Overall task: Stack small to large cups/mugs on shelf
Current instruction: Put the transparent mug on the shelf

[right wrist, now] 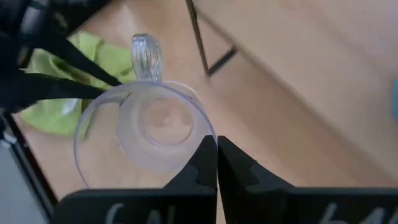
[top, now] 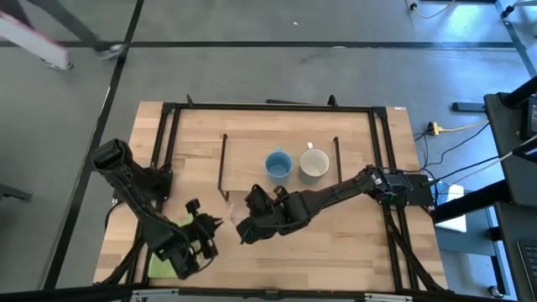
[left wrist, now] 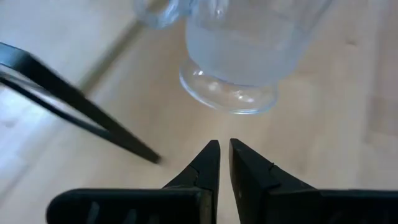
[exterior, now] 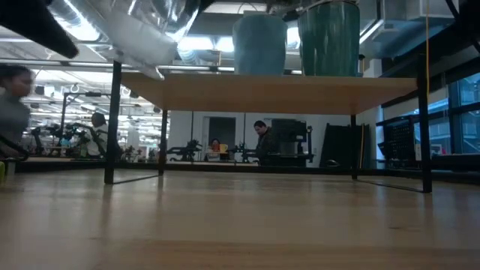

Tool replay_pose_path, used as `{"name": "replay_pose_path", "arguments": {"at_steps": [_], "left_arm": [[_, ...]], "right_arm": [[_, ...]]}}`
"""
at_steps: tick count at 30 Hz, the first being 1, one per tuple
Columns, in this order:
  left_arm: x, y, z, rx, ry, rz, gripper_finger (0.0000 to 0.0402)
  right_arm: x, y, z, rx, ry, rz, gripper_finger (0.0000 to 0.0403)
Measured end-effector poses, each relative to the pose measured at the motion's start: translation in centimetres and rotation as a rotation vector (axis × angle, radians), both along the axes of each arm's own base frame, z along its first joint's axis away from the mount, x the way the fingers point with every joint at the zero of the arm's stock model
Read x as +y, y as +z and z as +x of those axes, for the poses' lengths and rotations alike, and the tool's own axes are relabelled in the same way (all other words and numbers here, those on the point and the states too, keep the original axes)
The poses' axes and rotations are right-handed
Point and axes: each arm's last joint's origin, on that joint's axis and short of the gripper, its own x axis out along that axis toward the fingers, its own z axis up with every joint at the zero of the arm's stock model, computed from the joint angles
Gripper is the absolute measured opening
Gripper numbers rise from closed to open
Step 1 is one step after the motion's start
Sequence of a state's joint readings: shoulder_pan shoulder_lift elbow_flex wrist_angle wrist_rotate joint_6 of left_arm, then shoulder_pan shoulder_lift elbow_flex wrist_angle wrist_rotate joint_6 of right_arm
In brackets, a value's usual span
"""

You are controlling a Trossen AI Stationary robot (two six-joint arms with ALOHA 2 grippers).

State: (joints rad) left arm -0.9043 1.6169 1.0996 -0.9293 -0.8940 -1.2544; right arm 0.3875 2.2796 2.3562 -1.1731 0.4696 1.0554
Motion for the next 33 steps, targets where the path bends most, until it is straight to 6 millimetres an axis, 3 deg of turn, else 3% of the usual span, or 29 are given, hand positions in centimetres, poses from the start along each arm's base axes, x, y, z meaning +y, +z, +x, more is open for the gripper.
{"name": "replay_pose_path", "arguments": {"at_steps": [9, 18, 27, 33], "left_arm": [[1.9, 0.3, 0.7, 0.064, 0.062, 0.041, 0.0031], [2.2, 0.8, 0.6, 0.020, 0.104, -0.010, 0.0031], [1.0, 2.8, -1.3, -0.085, 0.034, -0.106, 0.0031], [0.5, 2.8, -1.8, -0.049, 0.004, -0.152, 0.0031]], "right_arm": [[-0.5, 2.3, -0.7, -0.065, 0.029, -0.089, 0.0000], [-2.3, 3.6, -1.4, -0.046, 0.003, -0.108, 0.0000], [-0.9, 1.8, -1.8, 0.052, 0.000, 0.001, 0.0000], [0.2, -1.2, -0.8, 0.140, 0.002, 0.122, 0.0000]]}}
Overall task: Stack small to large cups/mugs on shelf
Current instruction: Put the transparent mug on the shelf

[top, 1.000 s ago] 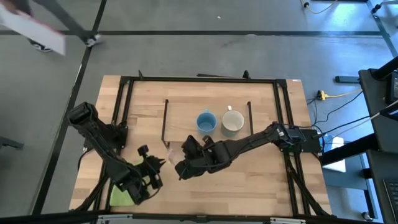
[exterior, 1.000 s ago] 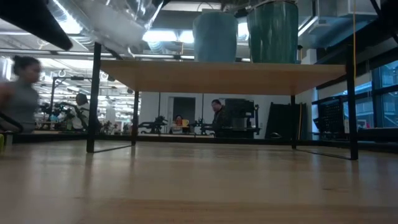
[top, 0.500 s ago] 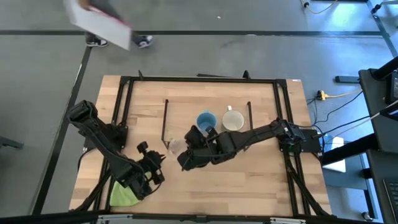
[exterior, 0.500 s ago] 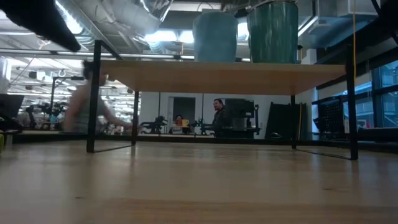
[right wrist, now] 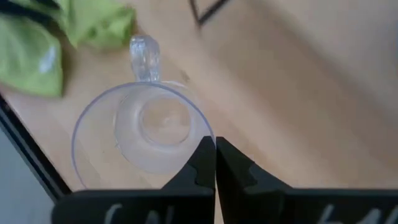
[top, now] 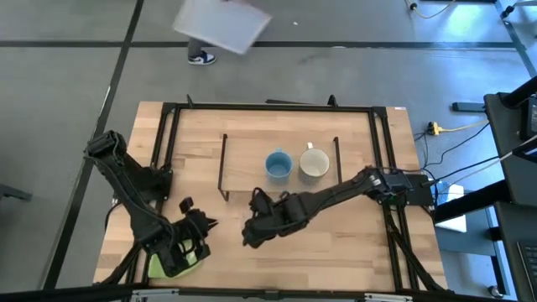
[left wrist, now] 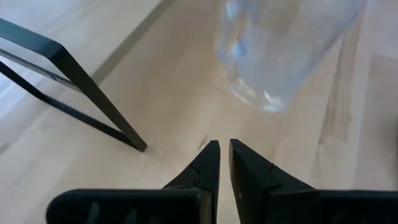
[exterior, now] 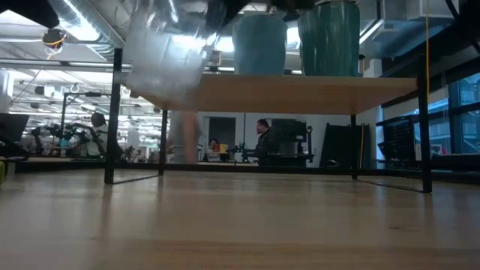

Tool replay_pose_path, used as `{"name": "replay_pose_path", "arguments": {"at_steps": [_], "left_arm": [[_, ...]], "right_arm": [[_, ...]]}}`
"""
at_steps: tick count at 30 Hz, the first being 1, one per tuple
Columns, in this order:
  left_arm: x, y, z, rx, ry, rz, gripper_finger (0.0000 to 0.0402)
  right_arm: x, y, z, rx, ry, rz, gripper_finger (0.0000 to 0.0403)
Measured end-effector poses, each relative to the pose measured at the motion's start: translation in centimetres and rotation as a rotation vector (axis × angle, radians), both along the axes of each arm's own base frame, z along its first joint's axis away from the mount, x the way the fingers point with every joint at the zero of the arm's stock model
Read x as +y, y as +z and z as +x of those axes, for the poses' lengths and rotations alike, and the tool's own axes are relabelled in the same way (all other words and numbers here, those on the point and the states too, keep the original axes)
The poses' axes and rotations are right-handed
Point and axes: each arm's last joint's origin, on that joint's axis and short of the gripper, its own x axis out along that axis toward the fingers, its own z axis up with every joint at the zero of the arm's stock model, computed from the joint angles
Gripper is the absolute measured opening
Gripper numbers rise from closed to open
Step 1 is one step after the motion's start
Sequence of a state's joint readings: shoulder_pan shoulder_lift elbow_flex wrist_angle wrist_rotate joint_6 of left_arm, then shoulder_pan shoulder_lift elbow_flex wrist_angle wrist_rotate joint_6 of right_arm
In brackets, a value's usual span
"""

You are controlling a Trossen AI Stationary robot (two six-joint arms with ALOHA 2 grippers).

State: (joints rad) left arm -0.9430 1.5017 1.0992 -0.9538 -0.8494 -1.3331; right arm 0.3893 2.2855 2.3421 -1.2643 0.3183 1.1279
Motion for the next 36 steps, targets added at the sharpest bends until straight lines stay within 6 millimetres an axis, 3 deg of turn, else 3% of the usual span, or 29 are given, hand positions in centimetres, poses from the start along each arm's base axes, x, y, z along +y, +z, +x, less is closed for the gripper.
{"name": "replay_pose_path", "arguments": {"at_steps": [6, 19, 36], "left_arm": [[-0.3, 0.0, -0.3, 0.007, -0.017, -0.014, 0.0031], [-0.4, -0.1, -0.3, 0.035, -0.028, -0.023, 0.0031], [-0.9, 0.1, 0.0, 0.016, -0.087, -0.024, 0.0031]], "right_arm": [[1.0, -3.0, 1.1, 0.045, -0.032, 0.070, 0.0000], [1.5, -4.9, 0.5, 0.193, -0.090, 0.143, 0.0000], [2.2, -6.6, 1.3, 0.178, -0.122, 0.175, 0.0009]]}}
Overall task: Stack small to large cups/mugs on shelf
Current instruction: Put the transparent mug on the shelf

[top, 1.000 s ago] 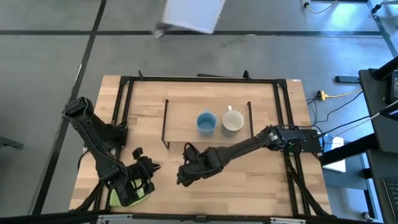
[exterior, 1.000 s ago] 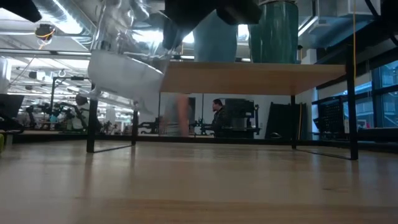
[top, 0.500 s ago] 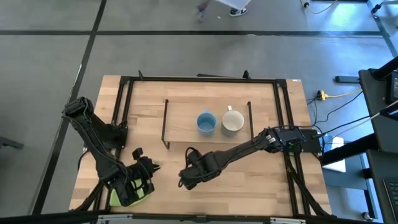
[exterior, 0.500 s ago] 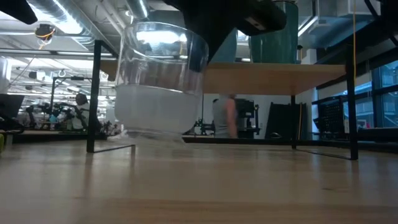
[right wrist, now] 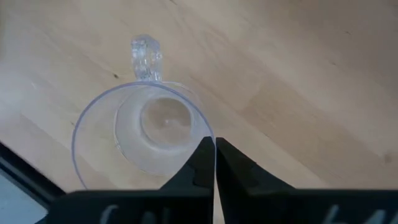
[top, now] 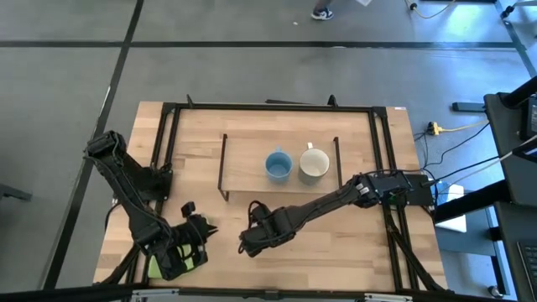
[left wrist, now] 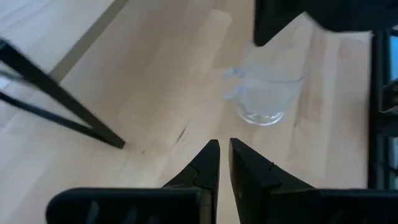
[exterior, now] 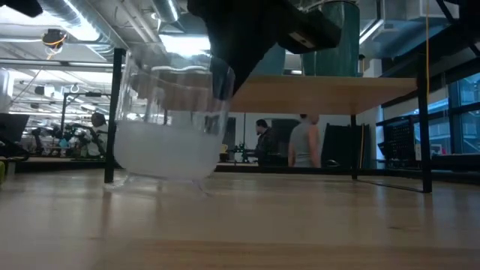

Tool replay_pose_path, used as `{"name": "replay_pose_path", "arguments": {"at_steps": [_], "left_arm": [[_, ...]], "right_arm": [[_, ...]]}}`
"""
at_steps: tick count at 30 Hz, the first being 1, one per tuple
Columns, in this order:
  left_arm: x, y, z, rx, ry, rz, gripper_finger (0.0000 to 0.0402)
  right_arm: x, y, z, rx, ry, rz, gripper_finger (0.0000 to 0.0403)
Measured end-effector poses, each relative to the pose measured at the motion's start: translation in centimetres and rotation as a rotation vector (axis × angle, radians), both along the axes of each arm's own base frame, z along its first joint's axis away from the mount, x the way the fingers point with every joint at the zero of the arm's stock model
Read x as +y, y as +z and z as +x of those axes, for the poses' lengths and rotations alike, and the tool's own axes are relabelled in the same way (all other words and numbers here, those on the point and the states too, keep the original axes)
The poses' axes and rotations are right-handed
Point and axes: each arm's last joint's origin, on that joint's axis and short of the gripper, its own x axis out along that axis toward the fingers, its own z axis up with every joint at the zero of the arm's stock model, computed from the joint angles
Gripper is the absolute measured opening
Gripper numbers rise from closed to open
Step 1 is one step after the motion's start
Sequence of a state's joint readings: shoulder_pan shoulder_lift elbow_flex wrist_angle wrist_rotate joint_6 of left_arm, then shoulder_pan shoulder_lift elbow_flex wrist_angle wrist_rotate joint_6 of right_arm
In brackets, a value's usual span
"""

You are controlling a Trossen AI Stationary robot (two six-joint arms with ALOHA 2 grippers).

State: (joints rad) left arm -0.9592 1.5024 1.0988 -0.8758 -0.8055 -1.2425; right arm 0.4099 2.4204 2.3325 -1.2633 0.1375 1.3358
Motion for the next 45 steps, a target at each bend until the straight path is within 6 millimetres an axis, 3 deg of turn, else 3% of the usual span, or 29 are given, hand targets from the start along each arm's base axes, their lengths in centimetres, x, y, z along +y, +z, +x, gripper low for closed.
{"name": "replay_pose_path", "arguments": {"at_steps": [28, 38, 45], "left_arm": [[-0.4, 0.1, 0.3, -0.020, -0.033, -0.011, 0.0031], [-0.3, 0.2, 0.4, -0.024, -0.043, 0.009, 0.0031], [-1.0, 0.5, 0.9, -0.053, -0.112, -0.010, 0.0031]], "right_arm": [[0.6, -0.9, 0.0, 0.000, -0.011, -0.027, 0.0018], [0.8, -0.8, 0.4, -0.038, -0.009, -0.008, 0.0113], [0.7, 0.8, 0.5, -0.110, -0.017, -0.040, 0.0158]]}}
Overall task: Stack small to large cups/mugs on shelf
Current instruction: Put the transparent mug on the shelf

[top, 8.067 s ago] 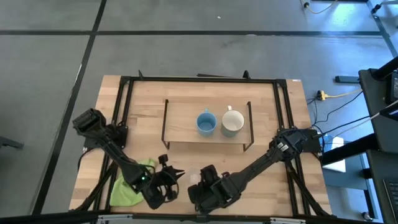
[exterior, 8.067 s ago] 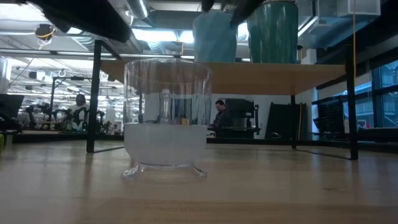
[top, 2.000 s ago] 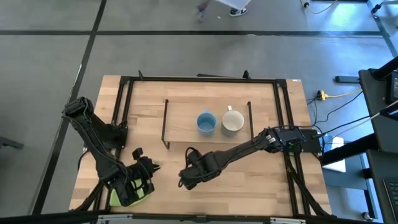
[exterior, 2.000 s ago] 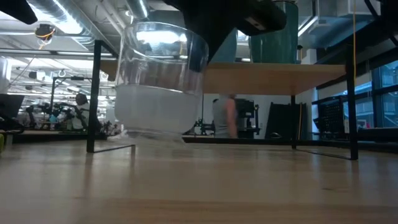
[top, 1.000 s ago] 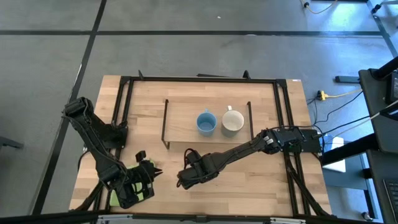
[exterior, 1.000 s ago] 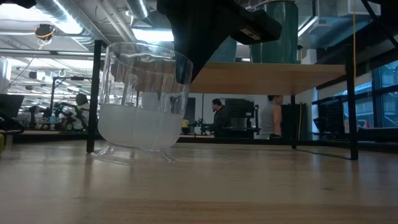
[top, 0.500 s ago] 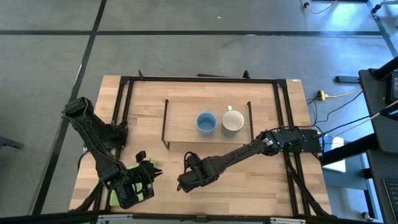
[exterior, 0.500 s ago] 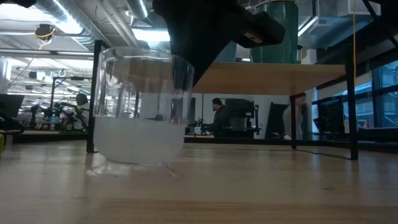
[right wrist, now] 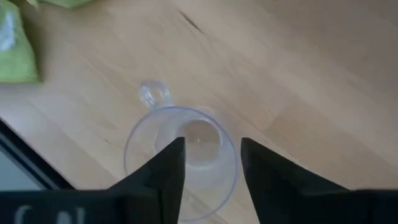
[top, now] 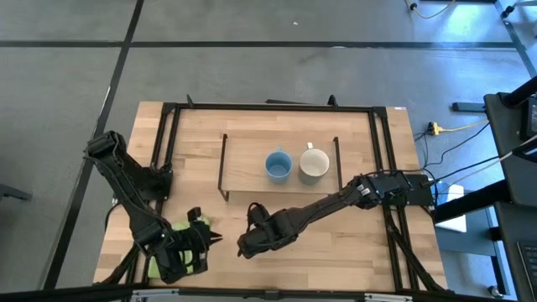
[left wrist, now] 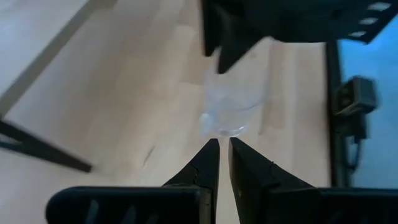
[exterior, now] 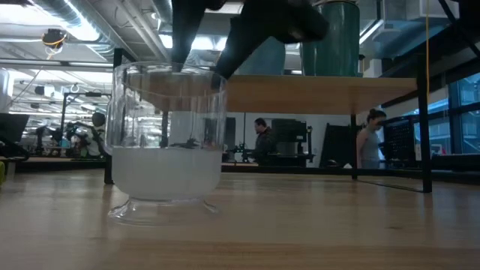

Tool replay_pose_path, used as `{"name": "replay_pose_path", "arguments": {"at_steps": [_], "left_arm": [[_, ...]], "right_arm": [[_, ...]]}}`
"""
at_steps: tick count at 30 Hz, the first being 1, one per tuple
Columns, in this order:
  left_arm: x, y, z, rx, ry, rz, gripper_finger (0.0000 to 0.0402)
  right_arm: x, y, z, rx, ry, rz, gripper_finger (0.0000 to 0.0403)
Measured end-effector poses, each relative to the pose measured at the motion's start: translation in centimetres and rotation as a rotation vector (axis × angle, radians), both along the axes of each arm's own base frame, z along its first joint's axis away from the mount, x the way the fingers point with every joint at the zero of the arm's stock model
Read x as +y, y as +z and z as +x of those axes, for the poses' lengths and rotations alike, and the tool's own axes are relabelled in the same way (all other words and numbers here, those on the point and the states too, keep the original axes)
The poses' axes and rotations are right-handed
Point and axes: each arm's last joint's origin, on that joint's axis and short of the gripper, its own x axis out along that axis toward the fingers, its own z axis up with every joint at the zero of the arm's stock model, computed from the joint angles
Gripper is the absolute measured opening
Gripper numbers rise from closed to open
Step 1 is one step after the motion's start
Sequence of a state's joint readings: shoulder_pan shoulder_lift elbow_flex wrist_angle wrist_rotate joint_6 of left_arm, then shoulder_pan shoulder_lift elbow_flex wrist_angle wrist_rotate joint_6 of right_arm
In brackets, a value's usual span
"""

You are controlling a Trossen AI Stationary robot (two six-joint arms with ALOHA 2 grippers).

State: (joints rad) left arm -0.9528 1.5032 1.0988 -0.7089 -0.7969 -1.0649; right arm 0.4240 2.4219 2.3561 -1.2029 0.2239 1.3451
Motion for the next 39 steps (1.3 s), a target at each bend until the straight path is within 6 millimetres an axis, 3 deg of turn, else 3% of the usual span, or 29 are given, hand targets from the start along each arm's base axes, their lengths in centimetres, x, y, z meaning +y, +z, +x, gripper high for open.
{"name": "replay_pose_path", "arguments": {"at_steps": [6, 15, 21, 28, 35, 39], "left_arm": [[-0.7, -0.3, 1.6, -0.035, -0.033, -0.049, 0.0031], [-2.7, -3.8, 4.8, 0.050, -0.218, -0.065, 0.0031], [-2.9, -2.9, 5.7, -0.001, -0.391, 0.101, 0.0031], [-1.9, -1.3, 7.8, 0.014, -0.621, 0.339, 0.0031], [0.2, -0.4, 9.7, 0.088, -0.693, 0.359, 0.0035], [0.9, -0.8, 9.8, 0.153, -0.725, 0.316, 0.0064]], "right_arm": [[-0.6, 2.8, -1.1, -0.050, -0.018, -0.066, 0.0164], [-2.1, 6.2, -4.4, 0.046, -0.043, -0.199, 0.0161], [-1.6, 7.3, -6.1, 0.075, -0.021, -0.245, 0.0160], [-0.6, 9.8, -8.1, -0.039, -0.078, -0.288, 0.0163], [1.7, 13.6, -12.0, -0.282, -0.208, -0.295, 0.0186], [2.9, 14.4, -13.3, -0.360, -0.240, -0.288, 0.0199]]}}
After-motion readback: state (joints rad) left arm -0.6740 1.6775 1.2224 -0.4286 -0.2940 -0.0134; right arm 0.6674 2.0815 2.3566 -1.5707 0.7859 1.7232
